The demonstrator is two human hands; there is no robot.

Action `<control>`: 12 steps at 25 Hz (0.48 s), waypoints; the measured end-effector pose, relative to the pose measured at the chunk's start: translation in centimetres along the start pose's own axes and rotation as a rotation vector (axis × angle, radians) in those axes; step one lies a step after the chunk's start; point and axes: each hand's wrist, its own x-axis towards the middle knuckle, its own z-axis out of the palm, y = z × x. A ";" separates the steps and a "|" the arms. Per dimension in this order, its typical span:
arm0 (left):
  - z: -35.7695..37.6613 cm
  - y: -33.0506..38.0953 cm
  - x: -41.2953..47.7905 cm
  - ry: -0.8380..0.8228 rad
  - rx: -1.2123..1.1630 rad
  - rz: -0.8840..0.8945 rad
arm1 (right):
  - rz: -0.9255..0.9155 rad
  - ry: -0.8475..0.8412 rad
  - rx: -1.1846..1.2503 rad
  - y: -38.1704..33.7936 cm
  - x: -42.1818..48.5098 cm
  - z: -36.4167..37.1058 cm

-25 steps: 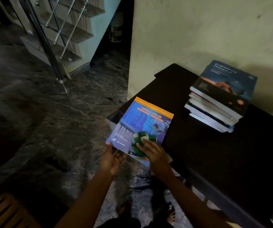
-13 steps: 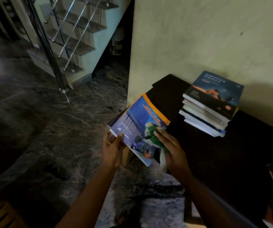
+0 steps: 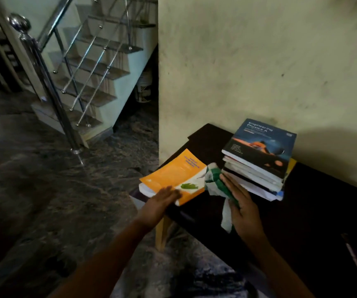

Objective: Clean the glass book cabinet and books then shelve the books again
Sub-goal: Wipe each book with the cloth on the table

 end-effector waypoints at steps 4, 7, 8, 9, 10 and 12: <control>3.7 -2.3 -3.0 -0.068 0.096 0.269 | 0.096 -0.024 -0.014 1.5 0.8 2.3; 3.2 -2.2 -3.5 0.016 0.089 -0.002 | 0.156 -0.042 -0.072 2.4 3.3 4.8; 2.0 -1.4 -2.9 0.107 -0.069 -0.284 | 0.156 -0.048 -0.101 2.8 4.5 5.6; 0.3 -0.4 -1.7 0.236 -0.301 -0.615 | 0.141 -0.063 -0.129 3.2 5.9 6.4; -1.2 0.2 -0.7 0.330 -0.549 -0.918 | 0.122 -0.086 -0.162 3.7 7.3 7.1; -2.2 -0.4 0.7 0.359 -1.092 -1.294 | 0.112 -0.145 -0.246 5.5 10.3 8.9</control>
